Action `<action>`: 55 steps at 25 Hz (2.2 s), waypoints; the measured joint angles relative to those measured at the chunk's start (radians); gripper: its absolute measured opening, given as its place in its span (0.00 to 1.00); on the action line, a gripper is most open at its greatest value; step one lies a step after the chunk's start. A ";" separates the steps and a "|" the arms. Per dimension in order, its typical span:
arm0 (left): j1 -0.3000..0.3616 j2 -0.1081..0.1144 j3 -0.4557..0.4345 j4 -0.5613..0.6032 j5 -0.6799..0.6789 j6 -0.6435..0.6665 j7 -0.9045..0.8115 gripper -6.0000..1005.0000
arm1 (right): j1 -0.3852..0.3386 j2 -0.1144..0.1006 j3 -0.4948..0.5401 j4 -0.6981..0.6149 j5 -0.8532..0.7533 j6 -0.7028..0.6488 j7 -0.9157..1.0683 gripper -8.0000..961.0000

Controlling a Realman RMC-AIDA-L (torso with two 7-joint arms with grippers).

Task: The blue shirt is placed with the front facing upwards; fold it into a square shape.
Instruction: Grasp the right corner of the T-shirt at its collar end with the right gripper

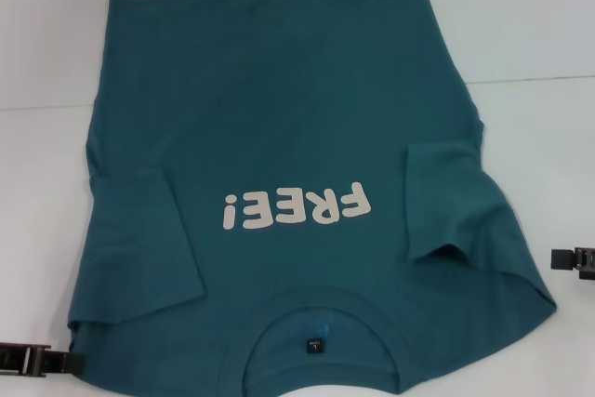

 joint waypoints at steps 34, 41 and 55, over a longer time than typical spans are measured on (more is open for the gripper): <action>-0.008 -0.002 0.000 -0.009 -0.008 -0.009 0.000 0.03 | 0.107 0.142 -0.020 0.065 0.023 0.412 -0.140 0.98; -0.008 0.000 0.000 -0.009 -0.008 -0.010 0.001 0.03 | 0.111 0.143 -0.020 0.080 0.023 0.416 -0.152 0.98; -0.004 -0.003 0.000 -0.009 -0.008 -0.010 0.000 0.03 | 0.085 0.137 -0.012 0.079 0.023 0.312 -0.167 0.98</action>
